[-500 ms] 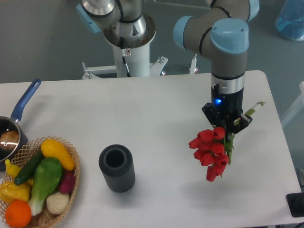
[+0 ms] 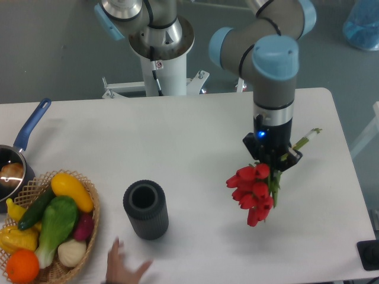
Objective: Place the flowers on the table
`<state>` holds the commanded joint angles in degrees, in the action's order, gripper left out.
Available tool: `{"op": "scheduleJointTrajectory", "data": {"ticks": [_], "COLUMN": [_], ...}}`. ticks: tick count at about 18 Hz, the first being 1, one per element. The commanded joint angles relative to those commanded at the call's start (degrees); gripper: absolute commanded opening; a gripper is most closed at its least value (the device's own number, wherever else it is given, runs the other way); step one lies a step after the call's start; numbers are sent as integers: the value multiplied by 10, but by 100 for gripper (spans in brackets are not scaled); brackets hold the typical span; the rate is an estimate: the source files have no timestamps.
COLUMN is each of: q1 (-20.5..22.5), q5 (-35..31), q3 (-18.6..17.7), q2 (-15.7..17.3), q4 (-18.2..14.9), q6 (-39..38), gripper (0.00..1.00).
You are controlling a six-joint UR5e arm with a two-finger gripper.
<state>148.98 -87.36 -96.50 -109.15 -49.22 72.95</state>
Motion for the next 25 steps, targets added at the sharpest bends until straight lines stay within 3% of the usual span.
{"op": "scheduleJointTrajectory", "data": {"ticks": [4,7,9,11,13,25], "q1": [-2,-8,-10,-11,-11,-8], "q5": [-4,-4,-4,-3,-3,1], "q3": [-6,-7,-7,-8,-8,-14], "q2": [-20,-30,-38,-39,-39,-19], "q4": [2,2,2,3,3,14], "q6": [-11,-11,-11,-11,-11,-3], "gripper": [12,25,49,61,100,100]}}
